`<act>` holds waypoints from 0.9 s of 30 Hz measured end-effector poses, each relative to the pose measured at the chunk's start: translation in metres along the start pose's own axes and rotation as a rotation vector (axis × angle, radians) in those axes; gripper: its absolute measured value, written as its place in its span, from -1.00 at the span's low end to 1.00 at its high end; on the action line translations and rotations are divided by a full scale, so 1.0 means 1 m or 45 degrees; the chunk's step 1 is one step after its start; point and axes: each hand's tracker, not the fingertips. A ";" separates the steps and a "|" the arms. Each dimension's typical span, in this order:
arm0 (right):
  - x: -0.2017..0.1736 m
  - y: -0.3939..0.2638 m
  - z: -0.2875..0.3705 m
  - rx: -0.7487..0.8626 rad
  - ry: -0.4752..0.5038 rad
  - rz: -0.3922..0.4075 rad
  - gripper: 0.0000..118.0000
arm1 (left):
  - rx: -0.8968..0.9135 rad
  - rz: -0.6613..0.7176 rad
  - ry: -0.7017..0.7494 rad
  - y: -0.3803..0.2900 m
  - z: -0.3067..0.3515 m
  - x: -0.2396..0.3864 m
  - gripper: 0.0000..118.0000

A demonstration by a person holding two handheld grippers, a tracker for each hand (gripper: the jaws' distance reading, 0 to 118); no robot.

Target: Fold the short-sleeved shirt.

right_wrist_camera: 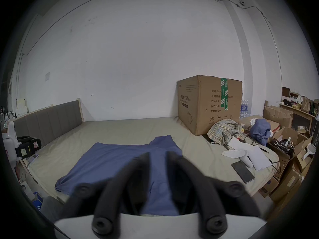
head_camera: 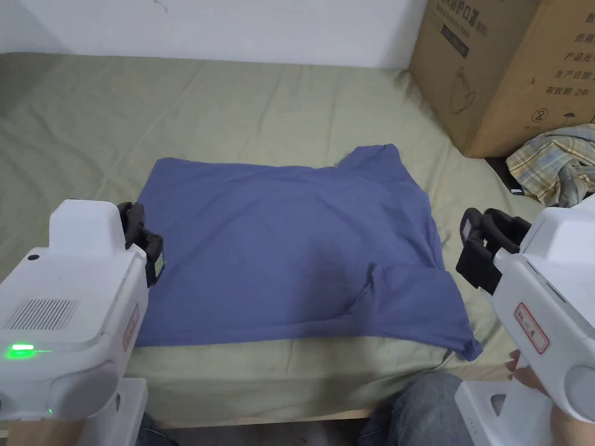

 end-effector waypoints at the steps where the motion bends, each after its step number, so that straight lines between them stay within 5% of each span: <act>1: -0.001 -0.001 0.000 0.004 0.004 -0.001 -0.99 | 0.005 0.001 -0.001 0.000 0.000 0.001 -1.00; 15: 0.003 -0.003 -0.008 0.005 0.046 -0.013 -1.00 | -0.103 0.075 -0.015 0.007 -0.013 -0.014 -1.00; 17: 0.005 -0.004 -0.010 -0.005 0.050 -0.006 -1.00 | -0.194 0.106 -0.001 0.009 -0.024 -0.026 -0.75; 19: 0.002 -0.003 -0.012 -0.019 0.049 0.001 -1.00 | -0.332 0.167 0.012 0.009 -0.041 -0.043 0.06; 21: 0.005 -0.004 -0.016 -0.032 0.046 0.005 -1.00 | -0.480 0.230 0.008 0.006 -0.057 -0.062 0.18; 24: 0.000 -0.003 -0.019 -0.054 0.032 0.010 -1.00 | -0.694 0.258 0.041 -0.012 -0.081 -0.084 1.00; 27: -0.001 -0.002 -0.023 -0.076 0.022 0.003 -1.00 | -0.856 0.240 0.068 -0.037 -0.100 -0.100 1.00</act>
